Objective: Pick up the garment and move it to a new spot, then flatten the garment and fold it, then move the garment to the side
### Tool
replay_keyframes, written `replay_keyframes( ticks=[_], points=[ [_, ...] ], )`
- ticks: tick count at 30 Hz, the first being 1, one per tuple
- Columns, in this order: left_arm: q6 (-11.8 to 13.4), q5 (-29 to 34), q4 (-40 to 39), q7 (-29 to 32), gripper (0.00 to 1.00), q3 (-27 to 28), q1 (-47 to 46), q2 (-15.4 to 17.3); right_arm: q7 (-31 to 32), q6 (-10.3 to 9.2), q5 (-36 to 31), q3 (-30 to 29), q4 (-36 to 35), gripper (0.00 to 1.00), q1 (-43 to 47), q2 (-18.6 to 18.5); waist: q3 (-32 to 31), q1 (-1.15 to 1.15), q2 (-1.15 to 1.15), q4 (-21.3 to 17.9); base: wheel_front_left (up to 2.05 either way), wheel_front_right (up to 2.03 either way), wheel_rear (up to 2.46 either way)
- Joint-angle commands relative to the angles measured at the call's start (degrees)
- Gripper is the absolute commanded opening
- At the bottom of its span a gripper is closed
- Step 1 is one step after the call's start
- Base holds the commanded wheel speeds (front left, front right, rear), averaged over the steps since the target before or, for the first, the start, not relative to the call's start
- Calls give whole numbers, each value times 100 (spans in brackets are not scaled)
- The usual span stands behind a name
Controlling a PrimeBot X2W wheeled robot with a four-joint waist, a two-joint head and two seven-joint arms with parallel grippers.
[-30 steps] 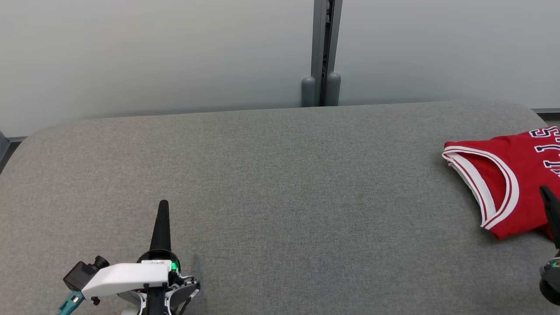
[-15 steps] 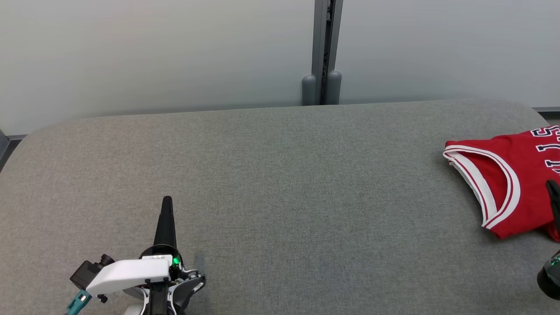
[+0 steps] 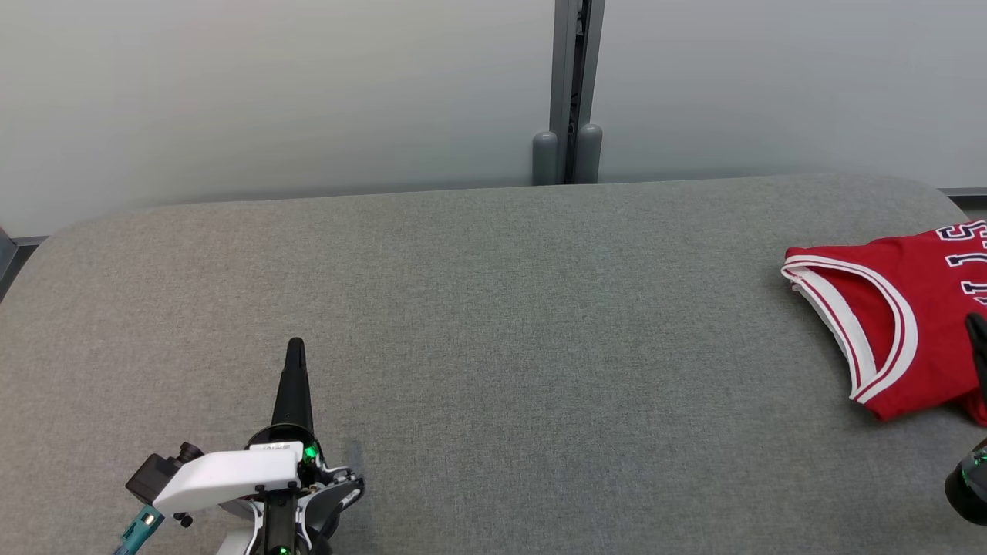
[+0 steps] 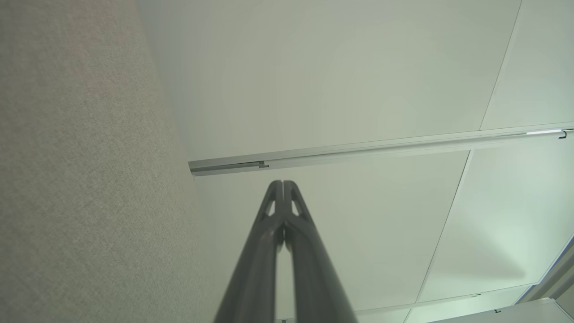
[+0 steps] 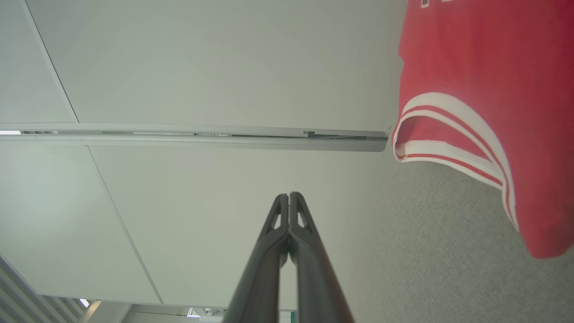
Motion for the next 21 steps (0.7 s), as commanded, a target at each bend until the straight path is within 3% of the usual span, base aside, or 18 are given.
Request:
replay_keyframes(
  ticks=[1,21],
  points=[
    [-20,-16,-1,-7,0,1,-44,12,6,13,45,-14,-8,0,-14,-54,0,0,0,0,0,0,0],
    [-20,-16,-3,-7,0,3,-43,12,-28,12,70,30,-7,0,3,-65,0,0,0,0,0,0,0]
  ],
)
